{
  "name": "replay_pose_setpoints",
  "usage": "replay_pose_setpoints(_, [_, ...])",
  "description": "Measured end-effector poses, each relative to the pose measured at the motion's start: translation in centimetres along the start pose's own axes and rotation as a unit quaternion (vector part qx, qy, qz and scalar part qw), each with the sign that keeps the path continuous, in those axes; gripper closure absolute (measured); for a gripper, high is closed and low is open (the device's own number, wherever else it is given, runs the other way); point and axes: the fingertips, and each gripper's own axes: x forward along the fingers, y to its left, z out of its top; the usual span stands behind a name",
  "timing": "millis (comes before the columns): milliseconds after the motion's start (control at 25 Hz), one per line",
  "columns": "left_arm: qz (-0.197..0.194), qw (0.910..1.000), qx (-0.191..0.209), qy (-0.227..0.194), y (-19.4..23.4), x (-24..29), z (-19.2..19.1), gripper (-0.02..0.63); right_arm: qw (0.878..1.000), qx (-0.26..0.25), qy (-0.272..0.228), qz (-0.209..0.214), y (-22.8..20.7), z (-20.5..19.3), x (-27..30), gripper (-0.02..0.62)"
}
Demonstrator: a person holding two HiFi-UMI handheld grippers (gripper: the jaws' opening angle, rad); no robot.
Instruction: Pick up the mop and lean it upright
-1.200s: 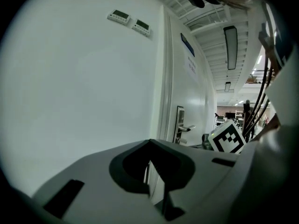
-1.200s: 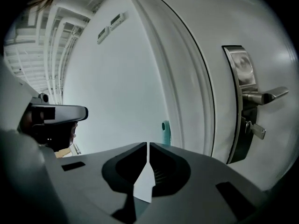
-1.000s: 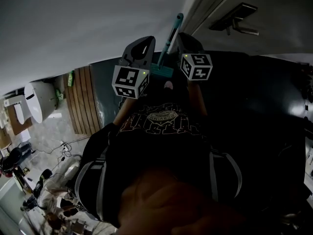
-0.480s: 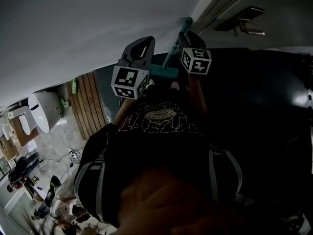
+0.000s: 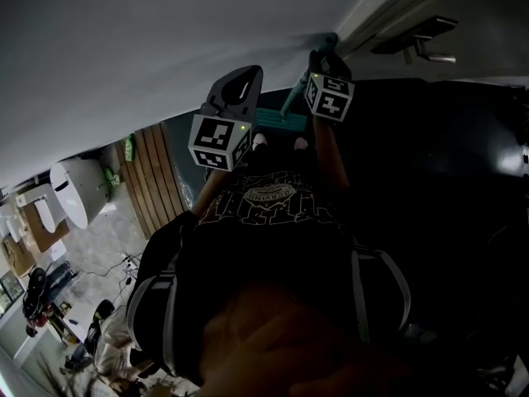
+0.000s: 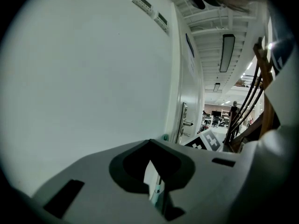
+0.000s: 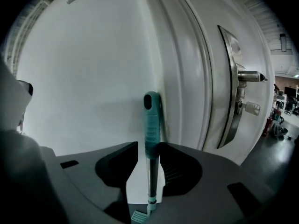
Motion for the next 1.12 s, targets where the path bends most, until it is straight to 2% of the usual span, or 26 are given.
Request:
replay_pose_setpoints(160, [-0.005, 1.0000, -0.005, 0.004, 0.7, -0.8, -0.3, 0.558, 0.999, -0.012, -0.004, -0.034, 0.2, -0.1, 0.4, 0.457])
replay_pose_setpoints(280, [-0.009, 0.9999, -0.006, 0.006, 1.1, -0.8, -0.6, 0.558, 0.999, -0.023, -0.003, -0.040, 0.0, -0.2, 0.7, 0.463])
replay_pose_setpoints(320, [-0.011, 0.9999, -0.006, 0.006, 1.1, -0.8, -0.7, 0.558, 0.999, -0.024, -0.003, -0.037, -0.2, -0.2, 0.7, 0.480])
replay_pose_setpoints(720, [-0.033, 0.9994, -0.007, 0.000, 0.1, -1.1, -0.6, 0.558, 1.000, -0.029, 0.002, 0.009, 1.3, -0.9, -1.8, 0.483])
replay_pose_setpoints(1120, [-0.026, 0.9996, -0.011, -0.002, -1.6, -1.5, -1.3, 0.558, 0.996, -0.055, 0.006, 0.072, 3.4, -2.3, -5.5, 0.483])
